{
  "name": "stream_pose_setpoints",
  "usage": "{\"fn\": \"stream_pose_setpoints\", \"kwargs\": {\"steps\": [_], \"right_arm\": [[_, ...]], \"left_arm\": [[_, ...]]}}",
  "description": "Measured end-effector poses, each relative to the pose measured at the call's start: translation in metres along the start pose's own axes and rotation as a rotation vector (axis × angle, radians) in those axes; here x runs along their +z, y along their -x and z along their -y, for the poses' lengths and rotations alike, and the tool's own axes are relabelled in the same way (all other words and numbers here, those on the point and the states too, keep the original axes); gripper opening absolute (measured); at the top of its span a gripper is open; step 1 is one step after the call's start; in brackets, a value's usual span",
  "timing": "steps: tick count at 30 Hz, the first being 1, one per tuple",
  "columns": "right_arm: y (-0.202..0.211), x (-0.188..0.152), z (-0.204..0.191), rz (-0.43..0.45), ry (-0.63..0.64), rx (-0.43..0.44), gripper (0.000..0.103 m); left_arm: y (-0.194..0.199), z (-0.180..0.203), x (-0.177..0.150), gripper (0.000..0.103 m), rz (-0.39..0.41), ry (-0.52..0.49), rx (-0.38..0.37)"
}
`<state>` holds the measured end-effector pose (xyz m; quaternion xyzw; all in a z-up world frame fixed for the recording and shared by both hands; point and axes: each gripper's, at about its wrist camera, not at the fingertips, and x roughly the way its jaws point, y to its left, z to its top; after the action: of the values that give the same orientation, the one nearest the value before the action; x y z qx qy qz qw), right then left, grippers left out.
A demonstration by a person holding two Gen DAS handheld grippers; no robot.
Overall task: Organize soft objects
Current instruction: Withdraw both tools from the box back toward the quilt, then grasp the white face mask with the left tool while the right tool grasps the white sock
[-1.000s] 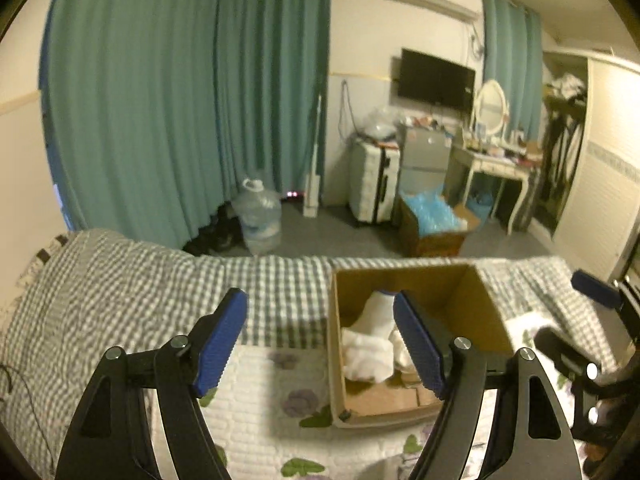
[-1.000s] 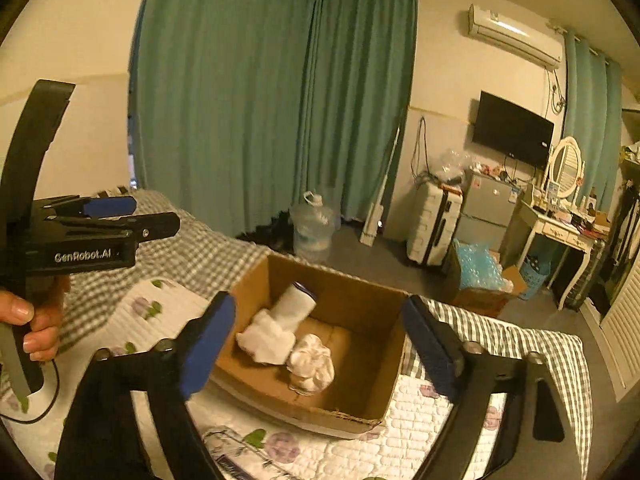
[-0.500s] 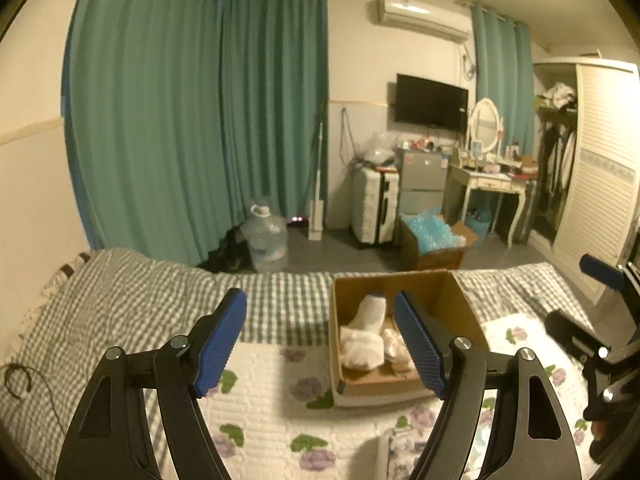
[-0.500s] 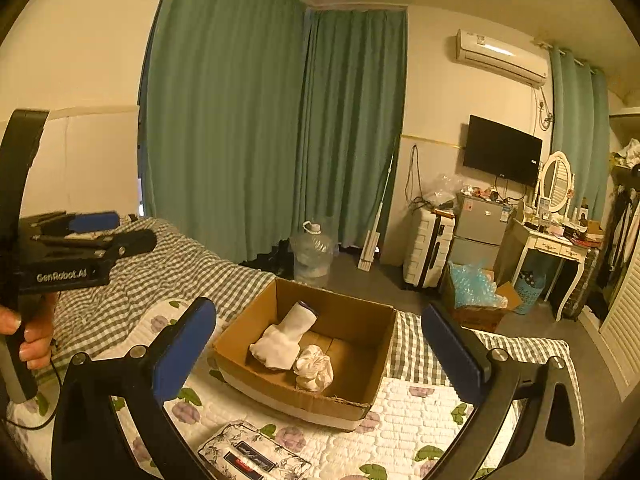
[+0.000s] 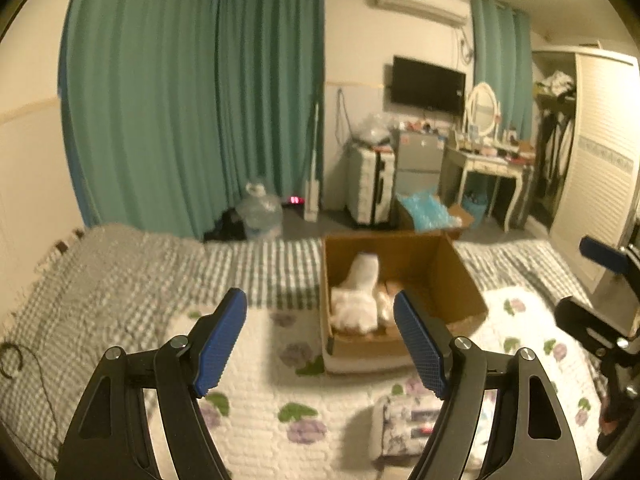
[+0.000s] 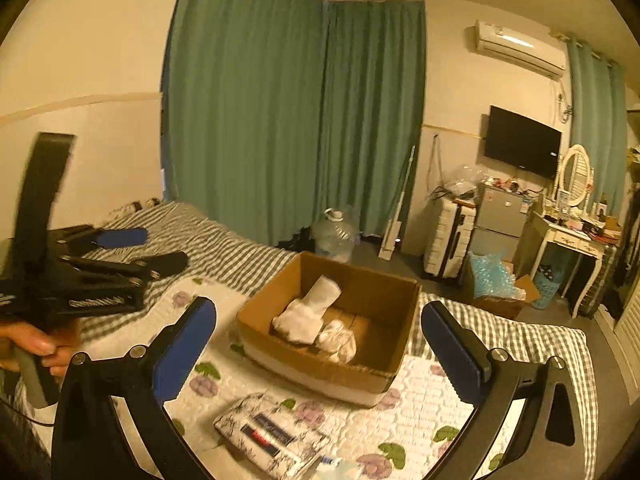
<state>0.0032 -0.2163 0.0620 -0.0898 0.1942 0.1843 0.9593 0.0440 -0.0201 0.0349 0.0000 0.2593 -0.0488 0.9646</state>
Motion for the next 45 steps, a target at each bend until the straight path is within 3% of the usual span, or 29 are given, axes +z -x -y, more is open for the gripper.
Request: {"fn": "stream_pose_setpoints", "kwargs": {"steps": [6,14,18,22,27,34,36,38,40,42,45], "right_arm": [[0.003,-0.012,-0.001,-0.013,0.031,-0.004,0.103],[-0.004,-0.051,0.003,-0.117,0.019,0.001,0.103],[-0.01,-0.075,0.008,-0.179,0.009,-0.006,0.103],[-0.012,-0.094,0.01,-0.22,0.021,-0.006,0.103],[-0.016,-0.113,0.011,-0.263,0.028,-0.004,0.103],[-0.024,-0.138,0.007,-0.321,0.056,0.015,0.103],[-0.025,-0.142,0.005,-0.332,0.067,0.021,0.103],[-0.025,-0.148,0.005,-0.344,0.075,0.023,0.103],[-0.026,-0.153,0.007,-0.36,0.073,0.019,0.103],[-0.027,-0.158,0.009,-0.373,0.066,0.019,0.103],[-0.027,-0.169,0.01,-0.399,0.069,0.015,0.103]], "left_arm": [[-0.028,-0.003,-0.031,0.077,-0.179,0.032,0.012],[-0.033,0.007,-0.074,0.077,-0.314,0.047,-0.014],[-0.033,0.019,-0.105,0.077,-0.359,-0.029,-0.04],[-0.038,0.036,-0.131,0.077,-0.476,-0.112,-0.082],[-0.037,0.054,-0.149,0.077,-0.548,-0.181,-0.132],[-0.051,0.06,-0.181,0.077,-0.669,-0.223,-0.134],[-0.054,0.059,-0.187,0.077,-0.669,-0.219,-0.138],[-0.055,0.06,-0.194,0.079,-0.657,-0.236,-0.138],[-0.06,0.061,-0.201,0.093,-0.651,-0.249,-0.132],[-0.066,0.058,-0.204,0.101,-0.646,-0.251,-0.113],[-0.076,0.046,-0.204,0.102,-0.694,-0.18,-0.139]]}}
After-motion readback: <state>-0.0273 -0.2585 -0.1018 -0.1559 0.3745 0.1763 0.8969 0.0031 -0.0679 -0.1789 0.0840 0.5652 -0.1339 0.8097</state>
